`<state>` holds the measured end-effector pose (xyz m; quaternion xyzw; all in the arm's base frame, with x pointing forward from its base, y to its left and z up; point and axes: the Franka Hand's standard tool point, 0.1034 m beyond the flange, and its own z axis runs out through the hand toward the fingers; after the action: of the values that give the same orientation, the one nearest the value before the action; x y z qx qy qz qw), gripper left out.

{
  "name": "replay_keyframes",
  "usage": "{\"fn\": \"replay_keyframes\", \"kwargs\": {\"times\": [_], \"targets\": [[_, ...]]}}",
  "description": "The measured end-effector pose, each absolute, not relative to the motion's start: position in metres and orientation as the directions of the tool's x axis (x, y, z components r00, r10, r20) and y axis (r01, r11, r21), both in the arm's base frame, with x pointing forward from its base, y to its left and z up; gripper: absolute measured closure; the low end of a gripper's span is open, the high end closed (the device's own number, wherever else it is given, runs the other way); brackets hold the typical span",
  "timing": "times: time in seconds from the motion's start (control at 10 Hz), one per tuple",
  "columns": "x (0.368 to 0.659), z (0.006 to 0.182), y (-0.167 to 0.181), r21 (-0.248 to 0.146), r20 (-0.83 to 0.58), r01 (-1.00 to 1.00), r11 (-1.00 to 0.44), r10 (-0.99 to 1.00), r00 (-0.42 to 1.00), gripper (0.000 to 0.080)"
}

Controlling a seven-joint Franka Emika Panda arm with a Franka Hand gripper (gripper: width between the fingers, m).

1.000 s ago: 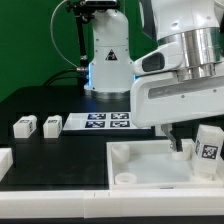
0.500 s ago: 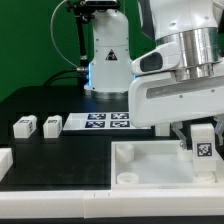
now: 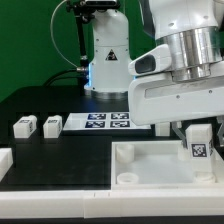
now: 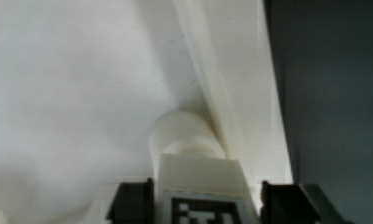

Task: Assemble one leg

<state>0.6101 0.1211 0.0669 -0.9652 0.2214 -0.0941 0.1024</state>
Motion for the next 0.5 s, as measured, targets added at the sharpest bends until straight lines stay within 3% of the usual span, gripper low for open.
{"fn": "replay_keyframes", "kwargs": {"times": [0.2,0.5], "targets": [[0.6155,0.0653,0.1253,-0.276,-0.009,-0.691,-0.668,-0.717,0.697,0.0509],[0.6209,0.0668,0.1275,-0.272,-0.137,-0.891,-0.365,-0.901,0.411,0.0509]]}}
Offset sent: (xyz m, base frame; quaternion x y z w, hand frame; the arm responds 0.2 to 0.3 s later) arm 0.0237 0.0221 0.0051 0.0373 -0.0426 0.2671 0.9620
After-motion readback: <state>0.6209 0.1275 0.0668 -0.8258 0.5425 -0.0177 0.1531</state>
